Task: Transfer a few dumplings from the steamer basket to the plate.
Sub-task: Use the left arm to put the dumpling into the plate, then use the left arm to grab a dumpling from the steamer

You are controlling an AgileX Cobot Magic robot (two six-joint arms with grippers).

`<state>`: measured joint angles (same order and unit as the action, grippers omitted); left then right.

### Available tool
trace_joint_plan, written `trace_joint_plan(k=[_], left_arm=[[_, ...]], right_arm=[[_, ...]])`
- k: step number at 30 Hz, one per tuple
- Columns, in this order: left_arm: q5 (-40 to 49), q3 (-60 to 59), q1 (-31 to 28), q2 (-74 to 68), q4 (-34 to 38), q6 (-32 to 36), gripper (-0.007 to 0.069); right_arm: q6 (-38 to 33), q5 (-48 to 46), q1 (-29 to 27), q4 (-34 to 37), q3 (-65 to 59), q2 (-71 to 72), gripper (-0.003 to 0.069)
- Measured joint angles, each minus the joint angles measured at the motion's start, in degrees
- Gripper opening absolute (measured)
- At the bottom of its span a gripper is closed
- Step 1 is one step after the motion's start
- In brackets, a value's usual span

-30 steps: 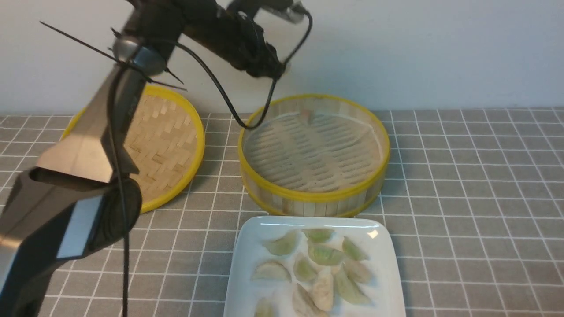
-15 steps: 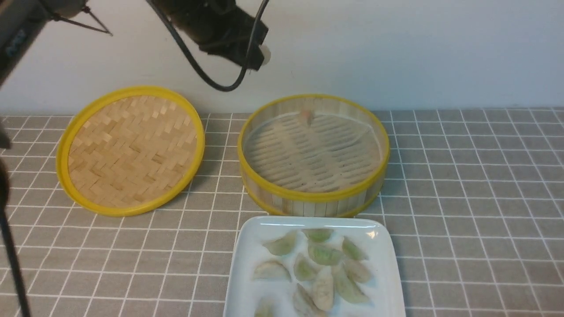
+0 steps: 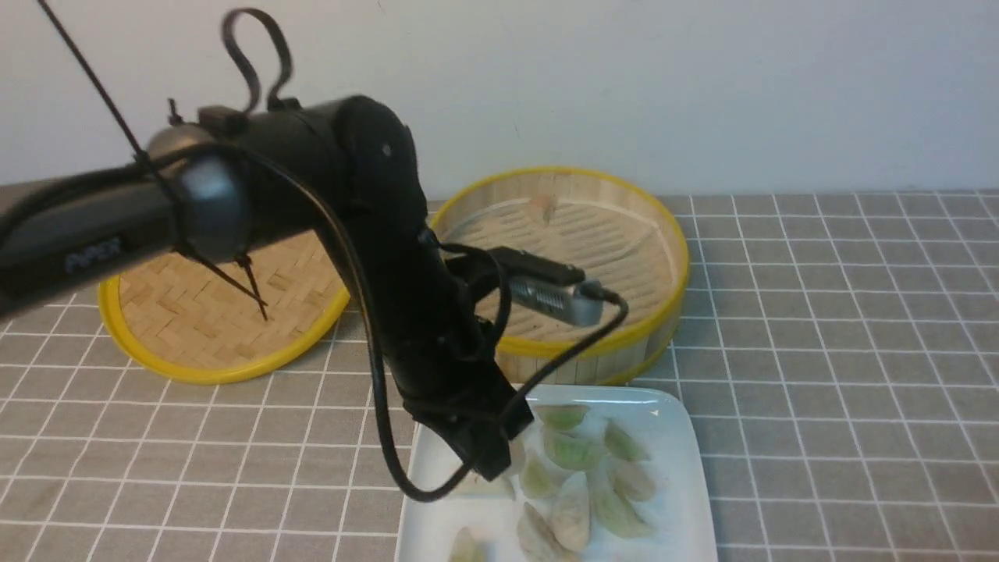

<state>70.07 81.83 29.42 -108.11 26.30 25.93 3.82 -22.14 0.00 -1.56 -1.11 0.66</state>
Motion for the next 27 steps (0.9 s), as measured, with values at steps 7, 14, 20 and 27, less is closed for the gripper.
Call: trace_joint_plan(k=[7, 14, 20, 27], left_arm=[[-1.02, 1.07, 0.72, -1.06, -0.24, -1.44, 0.0211], [-1.61, 9.63, 0.13, -1.11, -4.49, -8.68, 0.0325], [-3.05, 28.30, -6.71, -6.92, -8.44, -12.29, 0.0078], [0.15, 57.22, -13.86, -25.52, -2.56, -7.40, -0.0005]], right_arm=[[0.00, 0.00, 0.00, 0.00, 0.00, 0.00, -0.0009], [0.00, 0.00, 0.00, 0.00, 0.00, 0.00, -0.0009], [0.00, 0.00, 0.00, 0.00, 0.00, 0.00, -0.0009], [0.00, 0.00, 0.00, 0.00, 0.00, 0.00, -0.0009]])
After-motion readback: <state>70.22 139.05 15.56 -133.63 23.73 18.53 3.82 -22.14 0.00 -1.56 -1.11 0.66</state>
